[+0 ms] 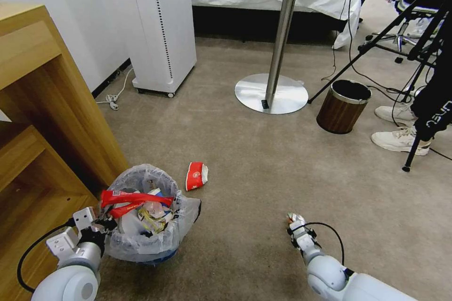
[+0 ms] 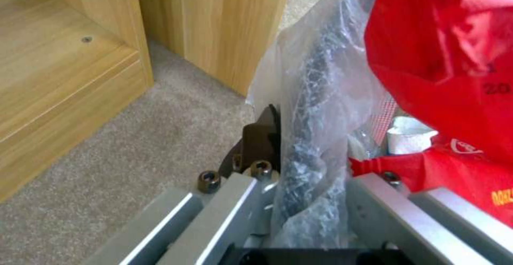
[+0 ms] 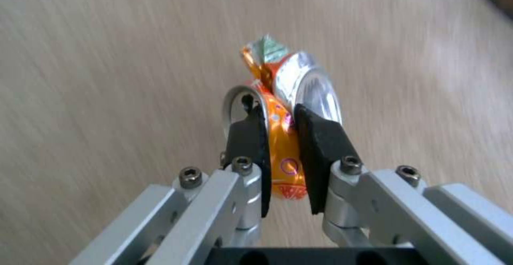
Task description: Pick up the trash bin and place the garbage on the floor into it.
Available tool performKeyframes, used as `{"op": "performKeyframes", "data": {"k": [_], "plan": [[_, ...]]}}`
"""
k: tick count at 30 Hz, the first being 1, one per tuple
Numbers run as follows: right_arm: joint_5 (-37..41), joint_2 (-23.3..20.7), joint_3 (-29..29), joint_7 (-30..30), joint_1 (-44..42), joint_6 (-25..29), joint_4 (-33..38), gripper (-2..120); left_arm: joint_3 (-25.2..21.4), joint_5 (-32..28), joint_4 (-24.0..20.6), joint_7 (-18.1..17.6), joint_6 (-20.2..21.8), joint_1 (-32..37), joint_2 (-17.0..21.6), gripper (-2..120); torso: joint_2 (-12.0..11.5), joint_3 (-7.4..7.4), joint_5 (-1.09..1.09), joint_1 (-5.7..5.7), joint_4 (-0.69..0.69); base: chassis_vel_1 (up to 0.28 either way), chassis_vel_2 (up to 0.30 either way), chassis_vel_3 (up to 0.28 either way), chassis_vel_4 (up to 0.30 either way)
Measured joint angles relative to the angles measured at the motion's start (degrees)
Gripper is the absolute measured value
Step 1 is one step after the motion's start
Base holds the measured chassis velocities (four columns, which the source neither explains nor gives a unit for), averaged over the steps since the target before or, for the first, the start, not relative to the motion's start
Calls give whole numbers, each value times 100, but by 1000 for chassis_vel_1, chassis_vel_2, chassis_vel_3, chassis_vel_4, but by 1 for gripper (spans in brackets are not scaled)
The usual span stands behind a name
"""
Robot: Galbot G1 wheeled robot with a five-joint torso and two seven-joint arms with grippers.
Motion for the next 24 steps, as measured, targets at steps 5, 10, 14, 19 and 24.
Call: {"op": "performKeyframes", "data": {"k": [5,10,14,19,24], "plan": [[42,-96,196,-377,274,823,855,11,-93,0,-18,-18,10,50,-32,1,0,0,1,0,2,0,0,0,0],[318,-115,137,-708,1006,1199,1724,11,-92,3,-77,-52,103,52,-73,1,0,0,-1,0,1,0,0,0,0],[861,-161,-111,-974,1795,1201,2416,11,-75,5,-151,-75,183,54,-79,1,0,-1,-3,0,2,0,0,0,0],[1699,-60,-812,-1524,2792,1392,2808,11,-39,7,-241,-96,260,37,-101,1,0,0,-2,0,0,0,0,0,0],[2194,225,-1684,-1477,3635,1283,2832,11,-14,28,-303,-98,293,26,-162,1,0,0,-2,0,1,0,0,0,0]]}}
